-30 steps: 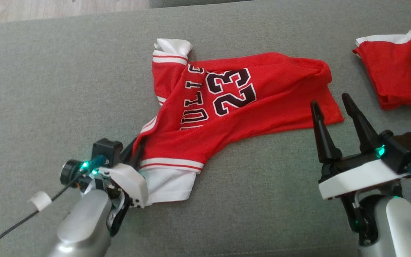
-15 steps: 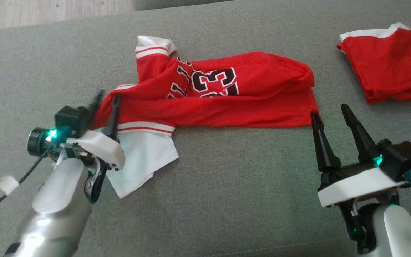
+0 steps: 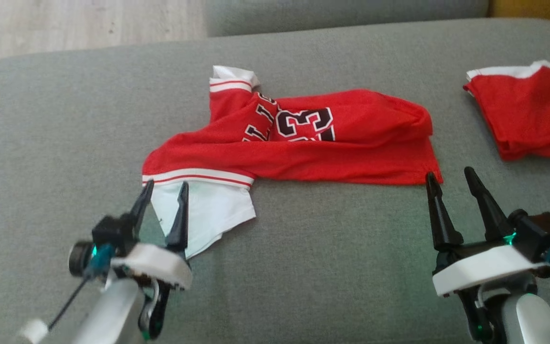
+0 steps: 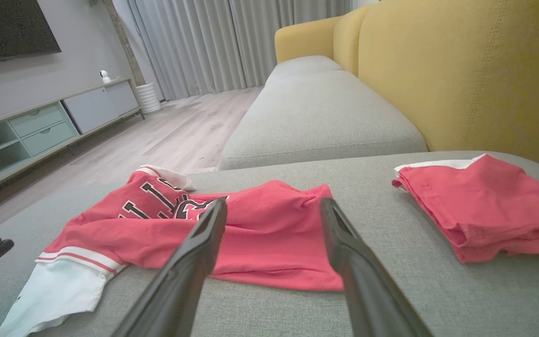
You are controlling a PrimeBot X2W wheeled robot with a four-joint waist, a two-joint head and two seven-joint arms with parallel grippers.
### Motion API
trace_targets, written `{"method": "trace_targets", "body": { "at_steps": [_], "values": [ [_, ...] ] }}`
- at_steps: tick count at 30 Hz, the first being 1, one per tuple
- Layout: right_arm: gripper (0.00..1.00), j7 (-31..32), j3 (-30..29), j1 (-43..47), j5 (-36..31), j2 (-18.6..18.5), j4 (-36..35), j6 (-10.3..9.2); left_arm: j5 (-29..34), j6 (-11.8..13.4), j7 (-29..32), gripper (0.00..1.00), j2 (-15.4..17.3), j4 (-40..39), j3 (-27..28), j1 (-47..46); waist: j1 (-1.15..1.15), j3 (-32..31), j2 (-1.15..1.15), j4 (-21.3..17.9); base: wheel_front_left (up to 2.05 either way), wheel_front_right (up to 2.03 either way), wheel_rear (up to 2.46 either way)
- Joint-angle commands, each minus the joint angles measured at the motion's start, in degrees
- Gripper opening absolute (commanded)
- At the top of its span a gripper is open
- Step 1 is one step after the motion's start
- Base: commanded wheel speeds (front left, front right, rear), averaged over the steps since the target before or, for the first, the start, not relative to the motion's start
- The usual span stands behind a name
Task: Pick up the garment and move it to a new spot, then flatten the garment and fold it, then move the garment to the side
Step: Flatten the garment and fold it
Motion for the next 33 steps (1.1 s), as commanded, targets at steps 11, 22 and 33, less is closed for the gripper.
{"method": "trace_targets", "body": {
  "at_steps": [11, 22, 33],
  "values": [
    [1.00, -2.65, 0.55, 1.39, -1.00, -0.02, 3.24, 0.21, -1.73, 5.55, -1.18, 1.00, 0.15, -16.31, 5.76, 15.17, 0.00, -6.28, 0.00, 3.06, 0.00, 0.00, 0.00],
    [1.00, -5.23, 0.90, 0.96, -2.90, -0.02, 8.60, 0.21, -1.54, 7.29, -0.50, 1.00, 0.10, -20.89, 4.65, 19.50, 0.00, -8.91, 0.00, 3.70, 0.00, 0.00, 0.00],
    [1.00, -6.74, 1.31, -0.30, -3.11, -0.02, 11.62, 0.21, -1.67, 8.25, 0.41, 1.00, 0.69, -22.24, 4.41, 19.95, 0.00, -8.94, 0.00, 3.90, 0.00, 0.00, 0.00]
  ]
}}
